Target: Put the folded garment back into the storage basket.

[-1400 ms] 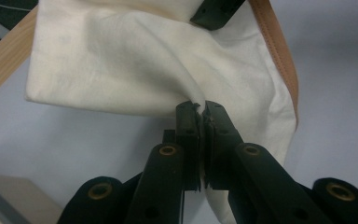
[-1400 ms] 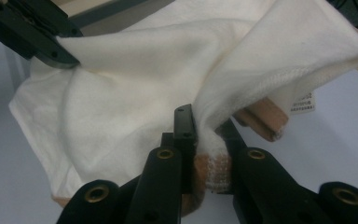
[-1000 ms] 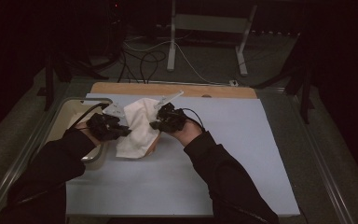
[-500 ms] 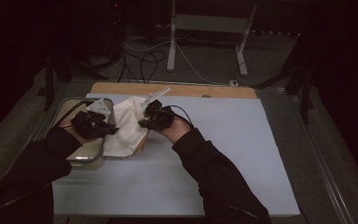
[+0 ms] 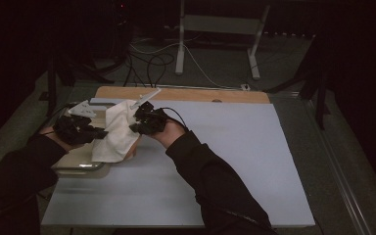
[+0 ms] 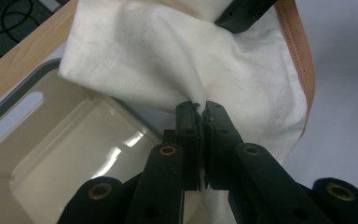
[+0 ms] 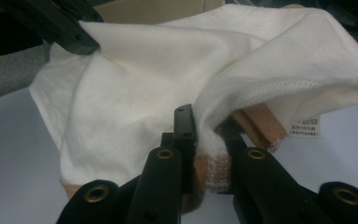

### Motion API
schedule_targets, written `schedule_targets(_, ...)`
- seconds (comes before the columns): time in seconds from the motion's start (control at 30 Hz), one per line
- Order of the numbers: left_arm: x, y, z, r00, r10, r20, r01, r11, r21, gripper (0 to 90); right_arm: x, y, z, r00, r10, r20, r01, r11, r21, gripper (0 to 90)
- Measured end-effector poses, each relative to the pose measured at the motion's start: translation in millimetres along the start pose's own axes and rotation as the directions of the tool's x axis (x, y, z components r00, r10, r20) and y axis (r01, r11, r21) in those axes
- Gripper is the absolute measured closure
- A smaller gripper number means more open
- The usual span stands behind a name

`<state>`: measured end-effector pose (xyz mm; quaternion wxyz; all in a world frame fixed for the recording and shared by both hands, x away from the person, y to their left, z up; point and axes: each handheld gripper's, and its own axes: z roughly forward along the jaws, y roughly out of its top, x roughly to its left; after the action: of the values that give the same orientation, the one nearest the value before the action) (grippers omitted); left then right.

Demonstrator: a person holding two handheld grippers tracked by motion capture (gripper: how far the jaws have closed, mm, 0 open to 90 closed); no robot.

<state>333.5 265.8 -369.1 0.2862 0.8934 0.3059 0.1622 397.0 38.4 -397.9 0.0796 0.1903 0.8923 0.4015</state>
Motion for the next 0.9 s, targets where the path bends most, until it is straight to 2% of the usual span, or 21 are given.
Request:
schedule_targets(0.13, 4.2, -4.8, -6.6, 0.9999, -0.003, -0.015, 0.003, 1.0000, 0.000, 87.2, 3.2, 9.4, 5.9, 1.0000, -0.005, 0.000, 0.005, 1.000, 0.001, 83.7)
schedule_targets(0.4, 17.0, -20.9, -21.9, 0.9982, -0.041, -0.044, 0.041, 0.9992, 0.001, 87.2, 12.9, 29.9, 20.6, 0.9996, -0.020, -0.019, 0.020, 1.000, -0.005, 83.7)
schedule_targets(0.63, 24.9, -31.5, -31.7, 0.9966, -0.056, -0.061, 0.057, 0.9984, 0.004, 87.2, 21.4, 43.3, 32.6, 0.9987, -0.040, -0.033, 0.040, 0.999, 0.003, 83.7)
schedule_targets(0.9, 36.3, -43.8, -36.6, 0.9940, -0.080, -0.074, 0.082, 0.9965, 0.015, 87.2, 27.9, 54.7, 44.3, 0.9980, -0.049, -0.038, 0.050, 0.999, 0.003, 83.7)
